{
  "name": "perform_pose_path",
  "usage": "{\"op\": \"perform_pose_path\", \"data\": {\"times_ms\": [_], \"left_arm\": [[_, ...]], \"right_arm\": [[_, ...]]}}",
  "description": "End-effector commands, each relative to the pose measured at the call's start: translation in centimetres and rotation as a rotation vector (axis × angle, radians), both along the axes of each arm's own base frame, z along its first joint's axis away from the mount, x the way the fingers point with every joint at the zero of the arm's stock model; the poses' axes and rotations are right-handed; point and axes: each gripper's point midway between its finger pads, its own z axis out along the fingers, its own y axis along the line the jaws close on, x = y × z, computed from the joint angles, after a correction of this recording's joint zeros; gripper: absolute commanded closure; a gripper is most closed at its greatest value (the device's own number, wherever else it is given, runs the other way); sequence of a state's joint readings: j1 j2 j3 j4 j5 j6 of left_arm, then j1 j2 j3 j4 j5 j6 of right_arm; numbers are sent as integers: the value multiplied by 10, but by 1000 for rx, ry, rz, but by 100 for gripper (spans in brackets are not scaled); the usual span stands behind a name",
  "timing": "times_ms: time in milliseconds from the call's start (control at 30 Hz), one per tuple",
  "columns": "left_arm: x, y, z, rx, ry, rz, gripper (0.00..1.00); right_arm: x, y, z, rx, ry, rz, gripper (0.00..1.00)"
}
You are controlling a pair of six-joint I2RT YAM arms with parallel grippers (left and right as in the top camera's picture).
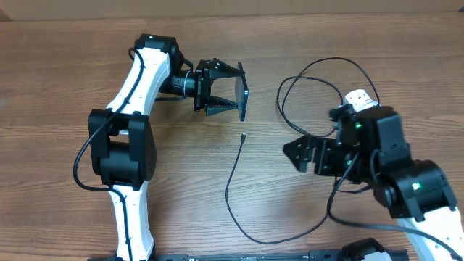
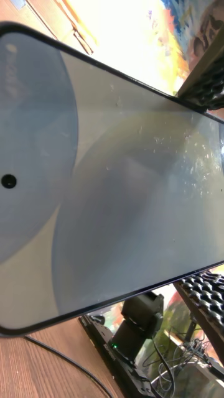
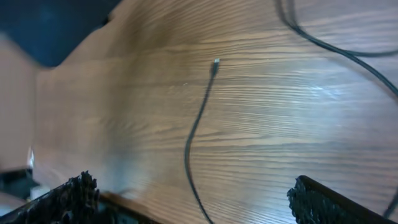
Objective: Plug charger to phone and switch on socket
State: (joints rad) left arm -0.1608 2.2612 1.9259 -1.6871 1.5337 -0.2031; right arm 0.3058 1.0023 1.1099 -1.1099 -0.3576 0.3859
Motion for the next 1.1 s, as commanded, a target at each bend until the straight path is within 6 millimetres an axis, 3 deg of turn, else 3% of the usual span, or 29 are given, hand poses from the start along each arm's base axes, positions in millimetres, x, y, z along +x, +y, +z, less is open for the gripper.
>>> {"op": "perform_pose_path", "data": {"times_ms": [0,267,367,567,800,933,1067], "left_arm": [[9,3,12,-46,-9,31,28],[9,3,12,-46,-11,31,29],[9,3,12,-46,-14,31,29],[9,3,12,-46,-14,30,29],[9,3,12,-47,-21,30,30],[9,3,12,-47,-20,30,30],[9,3,12,-47,-18,30,30]], "right_arm": [[3,7,24,-51,-95,-21,0],[3,53,67,-64,-226,83,2],[9,70,64,-106,-231,108,4],[41,92,58,-141,-171,-11,6],[82,94,38,-278,-205,-106,7],[93,97,36,-319,-251,-121,9],[98,98,46,-370,-339,-165,11]]}}
